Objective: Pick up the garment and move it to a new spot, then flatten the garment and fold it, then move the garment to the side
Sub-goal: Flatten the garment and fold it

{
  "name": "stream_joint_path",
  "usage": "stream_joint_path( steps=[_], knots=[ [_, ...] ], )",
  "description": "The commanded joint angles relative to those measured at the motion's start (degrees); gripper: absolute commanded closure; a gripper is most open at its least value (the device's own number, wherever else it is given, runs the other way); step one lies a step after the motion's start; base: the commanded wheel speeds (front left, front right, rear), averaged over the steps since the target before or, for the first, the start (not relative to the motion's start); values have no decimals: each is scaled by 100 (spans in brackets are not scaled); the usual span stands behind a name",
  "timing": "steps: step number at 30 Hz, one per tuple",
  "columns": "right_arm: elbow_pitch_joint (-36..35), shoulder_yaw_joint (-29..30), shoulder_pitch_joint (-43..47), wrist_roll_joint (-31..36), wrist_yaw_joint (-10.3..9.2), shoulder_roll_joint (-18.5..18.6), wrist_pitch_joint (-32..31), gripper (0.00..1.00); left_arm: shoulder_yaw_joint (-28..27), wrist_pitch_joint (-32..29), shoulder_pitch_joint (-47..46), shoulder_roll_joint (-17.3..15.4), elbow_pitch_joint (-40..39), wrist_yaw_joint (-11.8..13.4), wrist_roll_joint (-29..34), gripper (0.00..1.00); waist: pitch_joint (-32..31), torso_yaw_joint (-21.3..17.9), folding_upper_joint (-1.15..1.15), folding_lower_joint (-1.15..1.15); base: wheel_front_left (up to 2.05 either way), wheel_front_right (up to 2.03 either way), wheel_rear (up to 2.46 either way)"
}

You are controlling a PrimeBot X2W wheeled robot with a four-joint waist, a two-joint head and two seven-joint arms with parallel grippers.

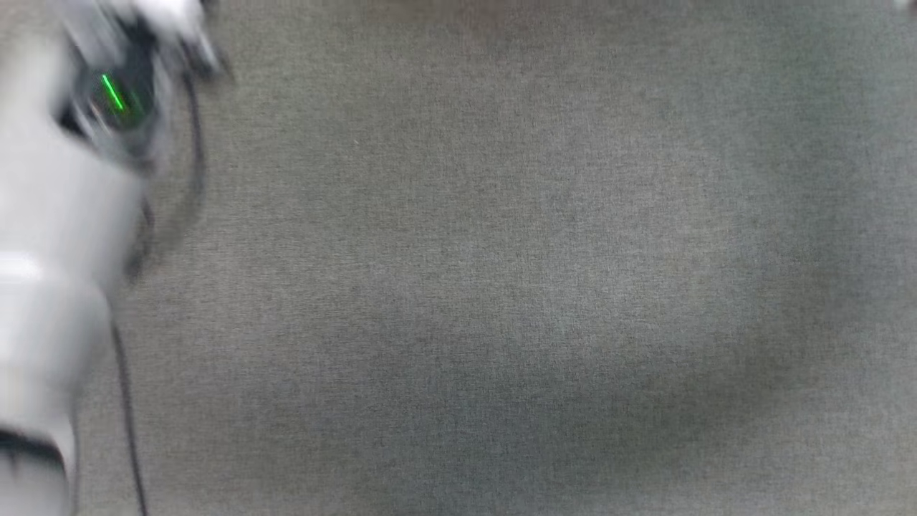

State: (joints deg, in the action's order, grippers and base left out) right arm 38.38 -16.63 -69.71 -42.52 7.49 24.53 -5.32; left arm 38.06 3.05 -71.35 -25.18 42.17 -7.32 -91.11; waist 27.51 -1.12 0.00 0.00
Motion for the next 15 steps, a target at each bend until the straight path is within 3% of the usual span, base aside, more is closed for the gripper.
stream_joint_path(
  steps=[1,6,15],
  knots=[
    [-194,-69,403,-185,0,113,-55,100,80,-17,476,-68,-275,-22,3,100,-79,33,0,0,0,0,0],
    [-987,-173,2061,-755,0,590,-204,100,91,29,2203,-136,-1172,-22,-405,100,-340,87,0,0,0,0,0],
    [-2419,193,4457,-1047,0,1106,-774,100,402,279,4177,-735,-2476,-23,-51,100,-875,98,0,0,0,0,0]
  ],
)
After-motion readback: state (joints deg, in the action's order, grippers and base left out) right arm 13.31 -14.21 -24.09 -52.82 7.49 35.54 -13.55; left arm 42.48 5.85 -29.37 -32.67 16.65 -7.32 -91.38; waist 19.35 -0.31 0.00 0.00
